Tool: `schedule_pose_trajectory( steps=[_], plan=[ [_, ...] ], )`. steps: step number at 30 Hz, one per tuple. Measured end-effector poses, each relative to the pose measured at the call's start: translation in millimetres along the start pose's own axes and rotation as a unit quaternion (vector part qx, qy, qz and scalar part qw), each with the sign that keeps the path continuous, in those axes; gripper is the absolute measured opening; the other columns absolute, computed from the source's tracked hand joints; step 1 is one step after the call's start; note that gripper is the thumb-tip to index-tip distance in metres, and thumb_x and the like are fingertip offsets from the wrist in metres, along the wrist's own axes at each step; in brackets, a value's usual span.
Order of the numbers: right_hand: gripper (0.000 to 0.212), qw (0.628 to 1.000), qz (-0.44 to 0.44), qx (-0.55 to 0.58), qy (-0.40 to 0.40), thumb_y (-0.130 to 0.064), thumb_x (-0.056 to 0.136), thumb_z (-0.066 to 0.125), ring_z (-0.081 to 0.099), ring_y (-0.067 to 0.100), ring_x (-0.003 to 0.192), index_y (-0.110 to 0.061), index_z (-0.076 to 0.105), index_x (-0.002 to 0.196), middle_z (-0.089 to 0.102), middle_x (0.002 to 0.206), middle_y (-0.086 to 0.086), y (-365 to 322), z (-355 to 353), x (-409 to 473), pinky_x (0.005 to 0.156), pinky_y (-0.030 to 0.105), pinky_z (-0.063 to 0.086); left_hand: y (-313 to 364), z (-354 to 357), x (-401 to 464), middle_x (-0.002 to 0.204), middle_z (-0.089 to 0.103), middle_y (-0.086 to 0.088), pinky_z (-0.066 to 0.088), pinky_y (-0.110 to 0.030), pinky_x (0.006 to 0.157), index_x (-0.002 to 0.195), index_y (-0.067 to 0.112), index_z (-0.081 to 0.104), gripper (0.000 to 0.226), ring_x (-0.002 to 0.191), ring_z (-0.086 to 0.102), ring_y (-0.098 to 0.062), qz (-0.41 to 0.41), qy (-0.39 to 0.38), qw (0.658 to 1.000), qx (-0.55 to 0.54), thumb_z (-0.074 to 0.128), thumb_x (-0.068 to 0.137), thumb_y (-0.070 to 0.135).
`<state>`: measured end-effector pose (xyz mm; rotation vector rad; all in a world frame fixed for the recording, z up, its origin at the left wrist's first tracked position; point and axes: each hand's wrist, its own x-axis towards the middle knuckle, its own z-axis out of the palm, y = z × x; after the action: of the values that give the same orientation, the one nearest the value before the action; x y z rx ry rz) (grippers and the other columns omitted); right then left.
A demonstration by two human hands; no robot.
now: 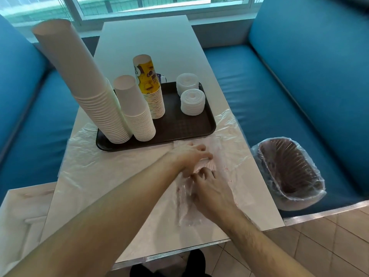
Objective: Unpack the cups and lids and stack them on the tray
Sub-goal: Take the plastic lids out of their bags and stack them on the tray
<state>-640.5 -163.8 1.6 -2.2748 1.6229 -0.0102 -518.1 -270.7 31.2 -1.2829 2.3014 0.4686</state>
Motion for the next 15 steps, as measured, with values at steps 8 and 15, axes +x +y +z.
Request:
schedule_pose_trajectory(
  steps=[8,15],
  plan=[
    [0.071,0.997,0.027,0.0,-0.078,-0.055,0.08,0.067,0.041,0.026,0.125,-0.041,0.036,0.143,0.035,0.143,0.002,-9.9,-20.9,-6.1,0.1,0.049,0.047,-1.4,-9.1,2.4,0.168,-0.01,0.008,0.037,-0.06,0.112,0.155,0.052,-0.001,0.133,0.152,0.002,-0.034,-0.025,-0.092,0.994,0.055,0.091,0.066,0.016],
    [0.086,0.993,0.069,0.009,-0.095,-0.058,0.064,0.076,0.031,0.028,0.123,-0.045,0.029,0.135,0.024,0.139,-0.003,-14.5,-1.5,-5.9,0.078,0.054,0.055,1.0,-5.3,10.9,0.165,-0.021,0.012,0.038,-0.063,0.111,0.151,0.057,-0.01,0.145,0.152,0.001,-0.036,-0.048,-0.101,0.991,0.077,0.096,0.059,0.023]
  ],
)
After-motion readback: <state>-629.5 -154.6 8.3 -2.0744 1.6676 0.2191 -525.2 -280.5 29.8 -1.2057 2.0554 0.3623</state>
